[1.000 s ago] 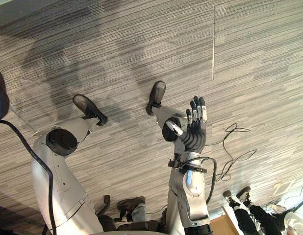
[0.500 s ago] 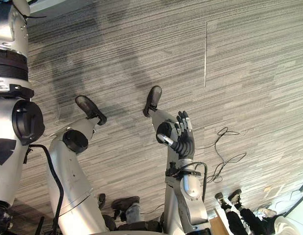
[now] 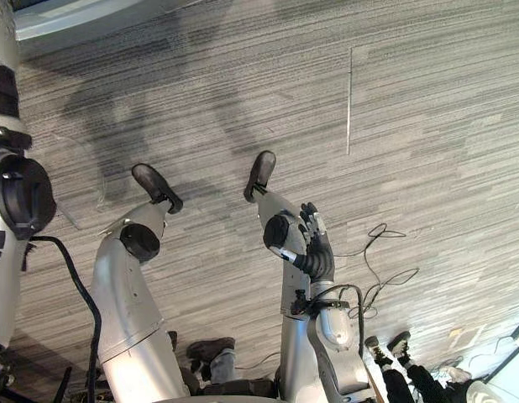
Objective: Pick up the laundry basket with both hands and put the clothes into the washing machine.
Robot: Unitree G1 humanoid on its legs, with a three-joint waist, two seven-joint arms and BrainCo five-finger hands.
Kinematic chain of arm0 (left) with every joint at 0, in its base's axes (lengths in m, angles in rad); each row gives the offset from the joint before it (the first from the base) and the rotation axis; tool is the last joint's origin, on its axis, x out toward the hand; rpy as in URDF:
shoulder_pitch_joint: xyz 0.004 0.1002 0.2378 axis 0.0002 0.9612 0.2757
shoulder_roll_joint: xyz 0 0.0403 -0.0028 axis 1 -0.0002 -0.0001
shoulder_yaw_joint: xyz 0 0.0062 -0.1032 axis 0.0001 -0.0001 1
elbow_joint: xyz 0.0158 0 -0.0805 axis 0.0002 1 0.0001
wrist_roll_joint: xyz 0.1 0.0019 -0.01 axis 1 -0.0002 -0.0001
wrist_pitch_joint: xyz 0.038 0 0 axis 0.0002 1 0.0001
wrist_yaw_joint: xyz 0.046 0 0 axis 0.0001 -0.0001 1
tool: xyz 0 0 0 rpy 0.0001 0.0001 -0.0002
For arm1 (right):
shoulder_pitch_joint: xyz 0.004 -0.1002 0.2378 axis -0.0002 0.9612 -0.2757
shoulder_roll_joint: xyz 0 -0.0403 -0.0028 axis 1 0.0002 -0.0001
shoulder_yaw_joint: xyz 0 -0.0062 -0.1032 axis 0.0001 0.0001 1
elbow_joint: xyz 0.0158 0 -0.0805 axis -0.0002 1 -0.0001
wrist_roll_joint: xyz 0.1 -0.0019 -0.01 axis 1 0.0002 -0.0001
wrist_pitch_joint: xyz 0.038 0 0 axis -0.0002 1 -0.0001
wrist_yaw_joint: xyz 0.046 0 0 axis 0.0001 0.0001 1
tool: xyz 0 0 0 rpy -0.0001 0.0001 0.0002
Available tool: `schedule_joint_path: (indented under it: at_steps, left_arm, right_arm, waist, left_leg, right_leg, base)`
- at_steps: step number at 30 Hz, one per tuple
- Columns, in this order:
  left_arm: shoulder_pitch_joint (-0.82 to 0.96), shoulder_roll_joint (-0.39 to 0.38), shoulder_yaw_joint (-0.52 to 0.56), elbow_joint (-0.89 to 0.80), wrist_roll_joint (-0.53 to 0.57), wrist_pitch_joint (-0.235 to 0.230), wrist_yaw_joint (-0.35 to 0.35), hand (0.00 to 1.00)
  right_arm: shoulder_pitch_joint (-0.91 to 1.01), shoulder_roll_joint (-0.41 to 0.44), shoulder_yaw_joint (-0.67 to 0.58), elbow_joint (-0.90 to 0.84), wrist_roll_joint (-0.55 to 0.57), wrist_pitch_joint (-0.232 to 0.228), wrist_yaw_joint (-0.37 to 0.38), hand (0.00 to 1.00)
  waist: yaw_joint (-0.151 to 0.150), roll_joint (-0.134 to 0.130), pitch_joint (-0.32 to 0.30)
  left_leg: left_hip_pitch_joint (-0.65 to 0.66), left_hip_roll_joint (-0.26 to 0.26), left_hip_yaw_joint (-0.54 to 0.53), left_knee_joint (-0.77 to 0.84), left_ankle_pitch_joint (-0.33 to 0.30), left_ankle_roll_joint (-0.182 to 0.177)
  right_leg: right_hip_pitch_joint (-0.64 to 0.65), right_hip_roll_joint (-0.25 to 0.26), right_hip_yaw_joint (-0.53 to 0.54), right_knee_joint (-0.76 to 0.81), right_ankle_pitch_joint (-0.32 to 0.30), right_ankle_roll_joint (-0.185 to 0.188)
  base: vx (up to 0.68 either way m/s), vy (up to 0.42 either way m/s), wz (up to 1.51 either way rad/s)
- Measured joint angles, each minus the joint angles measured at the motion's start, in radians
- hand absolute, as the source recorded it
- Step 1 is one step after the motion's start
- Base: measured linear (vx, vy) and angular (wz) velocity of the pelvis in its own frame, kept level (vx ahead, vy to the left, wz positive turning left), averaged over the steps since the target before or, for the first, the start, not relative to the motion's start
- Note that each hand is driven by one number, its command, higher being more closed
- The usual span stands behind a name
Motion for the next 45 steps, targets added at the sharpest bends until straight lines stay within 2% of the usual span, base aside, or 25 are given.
schedule_joint_path:
  at_steps: [1, 3, 5, 6, 8, 17, 18, 20, 25, 27, 32, 36, 39, 41, 45]
  left_arm:
    - [-0.029, 0.007, -0.038, -0.025, 0.049, 0.005, 0.016, 0.0]
    - [-0.069, 0.027, -0.117, -0.064, 0.247, 0.035, 0.072, 0.0]
    - [-0.068, 0.046, -0.148, -0.065, 0.405, 0.073, 0.083, 0.0]
    - [-0.068, 0.06, -0.151, -0.065, 0.466, 0.085, 0.083, 0.0]
    - [-0.067, 0.075, -0.15, -0.065, 0.506, 0.093, 0.083, 0.0]
    - [0.048, 0.103, -0.106, -0.065, 0.501, 0.099, 0.087, 0.0]
    - [0.049, 0.102, -0.093, -0.065, 0.457, 0.096, 0.081, 0.0]
    - [0.052, 0.104, -0.069, -0.066, 0.386, 0.081, 0.082, 0.0]
    - [0.118, 0.119, -0.038, -0.115, 0.337, 0.054, 0.106, 0.0]
    - [0.142, 0.12, -0.037, -0.145, 0.306, 0.023, 0.144, 0.0]
    - [0.158, 0.12, -0.032, -0.145, 0.28, 0.016, 0.172, 0.0]
    - [0.158, 0.122, -0.022, -0.143, 0.264, 0.013, 0.162, 0.0]
    - [0.156, 0.154, 0.013, -0.085, 0.28, 0.019, 0.077, 0.0]
    - [0.153, 0.207, 0.014, -0.079, 0.31, 0.027, -0.019, 0.0]
    - [0.153, 0.301, 0.036, -0.079, 0.354, 0.017, -0.062, 0.0]
  right_arm:
    - [0.008, 0.001, 0.008, 0.0, 0.0, -0.012, 0.0, 0.0]
    - [0.024, 0.003, 0.018, 0.001, -0.004, -0.043, -0.003, 0.0]
    - [0.026, 0.006, 0.014, 0.0, -0.015, -0.073, -0.005, 0.0]
    - [0.026, 0.007, 0.014, -0.002, -0.022, -0.086, -0.006, 0.0]
    - [0.026, 0.009, 0.013, -0.003, -0.021, -0.091, -0.006, 0.0]
    - [0.041, 0.008, 0.01, -0.007, -0.021, -0.1, -0.003, 0.0]
    - [0.041, 0.008, 0.01, -0.007, -0.021, -0.099, -0.003, 0.0]
    - [0.042, 0.008, 0.011, -0.007, -0.021, -0.095, -0.003, 0.0]
    - [0.042, 0.008, 0.01, -0.01, -0.022, -0.082, -0.003, 0.0]
    - [0.059, 0.005, 0.008, -0.041, -0.03, -0.084, -0.005, 0.0]
    - [0.081, -0.001, 0.012, -0.043, -0.033, -0.091, -0.006, 0.0]
    - [0.102, -0.005, 0.012, -0.036, -0.043, -0.096, -0.005, 0.0]
    - [0.102, -0.014, 0.011, -0.035, -0.052, -0.092, -0.001, 0.0]
    - [0.103, -0.014, 0.011, -0.031, -0.052, -0.066, 0.007, 0.0]
    - [0.123, -0.014, 0.013, -0.035, -0.051, -0.06, 0.043, 0.0]
  waist:
    - [0.0, 0.0, 0.0]
    - [-0.002, 0.0, 0.0]
    - [-0.004, 0.0, 0.0]
    - [-0.005, 0.0, 0.0]
    - [-0.005, 0.0, 0.0]
    - [0.004, 0.001, 0.0]
    - [0.005, 0.001, 0.0]
    - [0.007, 0.001, -0.001]
    - [0.011, 0.002, -0.001]
    - [0.019, 0.006, -0.003]
    - [0.023, 0.006, -0.003]
    - [0.028, 0.006, -0.003]
    - [0.027, 0.008, -0.004]
    - [0.028, 0.008, -0.004]
    - [0.029, 0.008, -0.005]
  left_leg:
    - [-0.014, 0.0, -0.001, 0.001, 0.0, 0.0]
    - [-0.038, 0.001, -0.003, 0.01, 0.002, 0.003]
    - [-0.039, 0.002, -0.002, 0.014, 0.002, 0.003]
    - [-0.039, 0.003, -0.002, 0.015, 0.002, 0.003]
    - [-0.036, 0.004, 0.0, 0.015, 0.002, 0.003]
    - [-0.009, 0.004, 0.015, 0.015, 0.001, 0.003]
    - [-0.011, 0.011, 0.015, 0.016, 0.002, 0.005]
    - [-0.013, 0.016, 0.015, 0.017, 0.002, 0.005]
    - [-0.02, 0.016, 0.013, 0.017, 0.005, 0.008]
    - [-0.03, 0.016, 0.014, 0.017, 0.005, 0.009]
    - [-0.031, 0.015, 0.014, 0.017, 0.006, 0.009]
    - [-0.031, 0.013, 0.013, 0.015, 0.006, 0.01]
    - [-0.031, 0.014, 0.011, 0.015, 0.006, 0.01]
    - [-0.031, 0.015, 0.011, 0.015, 0.011, 0.009]
    - [-0.031, 0.016, 0.008, 0.017, 0.011, 0.008]
  right_leg:
    - [-0.011, 0.0, -0.002, -0.002, 0.002, -0.001]
    - [-0.032, 0.0, -0.004, -0.002, 0.004, -0.002]
    - [-0.032, 0.0, -0.005, -0.002, 0.004, -0.002]
    - [-0.032, 0.0, -0.005, -0.001, 0.004, -0.002]
    - [-0.032, -0.001, -0.005, 0.0, 0.004, -0.002]
    - [-0.019, -0.008, -0.005, 0.004, 0.015, -0.011]
    - [-0.019, -0.007, -0.005, 0.001, 0.019, -0.01]
    - [-0.019, -0.001, -0.005, -0.004, 0.024, -0.007]
    - [-0.025, 0.003, -0.008, -0.005, 0.025, -0.007]
    - [-0.035, 0.001, -0.008, -0.004, 0.025, -0.007]
    - [-0.036, -0.001, -0.008, -0.003, 0.024, -0.007]
    - [-0.035, -0.001, -0.009, -0.002, 0.025, -0.007]
    - [-0.035, 0.0, -0.01, -0.001, 0.025, -0.008]
    - [-0.034, 0.002, -0.012, -0.006, 0.028, -0.013]
    - [-0.033, 0.005, -0.013, -0.005, 0.029, -0.014]
  base:
    - [0.01, -0.013, -0.11]
    - [0.02, -0.019, -0.1]
    - [0.04, -0.024, -0.06]
    - [0.05, -0.029, -0.04]
    - [0.04, -0.022, -0.01]
    - [0.02, -0.012, 0.02]
    - [0.01, -0.008, -0.05]
    - [0.01, -0.007, -0.08]
    - [0.01, -0.003, -0.03]
    - [0.0, 0.0, 0.0]
    - [0.01, -0.002, 0.0]
    - [0.0, 0.0, 0.0]
    - [0.0, 0.0, 0.0]
    - [0.0, 0.0, 0.0]
    - [0.0, 0.0, 0.0]
